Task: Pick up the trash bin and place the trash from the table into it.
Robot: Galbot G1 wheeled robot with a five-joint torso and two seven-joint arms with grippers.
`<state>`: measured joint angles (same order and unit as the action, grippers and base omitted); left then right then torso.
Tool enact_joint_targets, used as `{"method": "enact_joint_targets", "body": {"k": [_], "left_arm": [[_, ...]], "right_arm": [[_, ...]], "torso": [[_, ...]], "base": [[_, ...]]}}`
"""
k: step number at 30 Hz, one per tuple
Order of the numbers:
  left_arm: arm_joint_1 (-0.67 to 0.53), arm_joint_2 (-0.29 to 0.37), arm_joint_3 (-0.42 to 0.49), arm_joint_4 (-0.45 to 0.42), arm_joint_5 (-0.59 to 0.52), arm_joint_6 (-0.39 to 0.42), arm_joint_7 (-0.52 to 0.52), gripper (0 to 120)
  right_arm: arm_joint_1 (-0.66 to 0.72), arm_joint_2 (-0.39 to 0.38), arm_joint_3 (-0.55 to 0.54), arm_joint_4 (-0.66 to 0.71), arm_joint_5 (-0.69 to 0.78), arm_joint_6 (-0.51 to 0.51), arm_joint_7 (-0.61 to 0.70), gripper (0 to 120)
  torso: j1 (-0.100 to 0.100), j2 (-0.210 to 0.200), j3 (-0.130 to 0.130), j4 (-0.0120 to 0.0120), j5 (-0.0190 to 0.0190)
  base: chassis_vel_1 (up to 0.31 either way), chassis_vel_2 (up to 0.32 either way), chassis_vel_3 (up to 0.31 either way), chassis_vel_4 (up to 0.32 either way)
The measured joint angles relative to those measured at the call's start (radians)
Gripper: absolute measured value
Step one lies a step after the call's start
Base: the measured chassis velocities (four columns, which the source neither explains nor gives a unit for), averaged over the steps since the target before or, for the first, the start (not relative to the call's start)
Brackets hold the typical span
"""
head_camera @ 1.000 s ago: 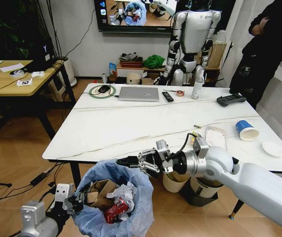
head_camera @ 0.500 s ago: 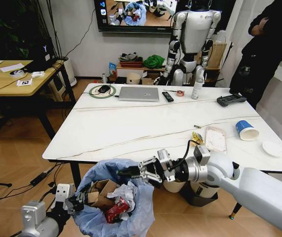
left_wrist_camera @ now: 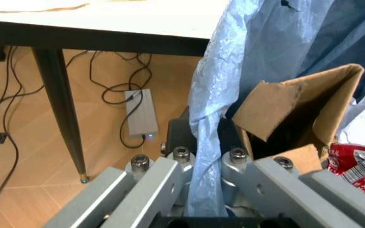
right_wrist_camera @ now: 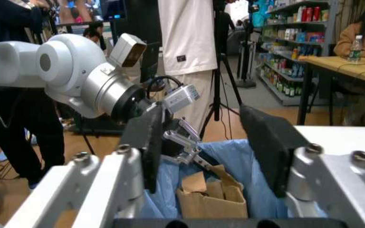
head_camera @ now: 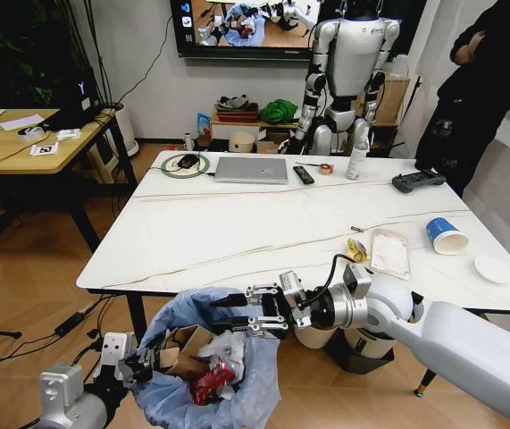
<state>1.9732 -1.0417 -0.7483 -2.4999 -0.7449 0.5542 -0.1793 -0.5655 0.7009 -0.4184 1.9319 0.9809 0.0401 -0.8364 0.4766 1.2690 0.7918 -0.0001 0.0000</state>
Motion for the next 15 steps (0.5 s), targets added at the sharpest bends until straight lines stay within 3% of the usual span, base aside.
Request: {"method": "enact_joint_targets", "body": {"k": [9,15], "left_arm": [[-0.004,0.002,0.002,0.000,-0.002,0.001,0.000,0],[-0.004,0.003,0.002,0.000,-0.003,0.002,0.000,0]], "right_arm": [[-0.010,-0.004,0.008,-0.003,-0.001,0.001,0.002,84],[-0.022,0.002,0.041,-0.003,0.000,0.004,0.042,98]], "torso": [[0.000,0.000,0.000,-0.0001,0.0000],[0.000,0.000,0.000,-0.0001,0.0001]], "base": [[0.000,0.000,0.000,0.000],[0.000,0.000,0.000,0.000]]}}
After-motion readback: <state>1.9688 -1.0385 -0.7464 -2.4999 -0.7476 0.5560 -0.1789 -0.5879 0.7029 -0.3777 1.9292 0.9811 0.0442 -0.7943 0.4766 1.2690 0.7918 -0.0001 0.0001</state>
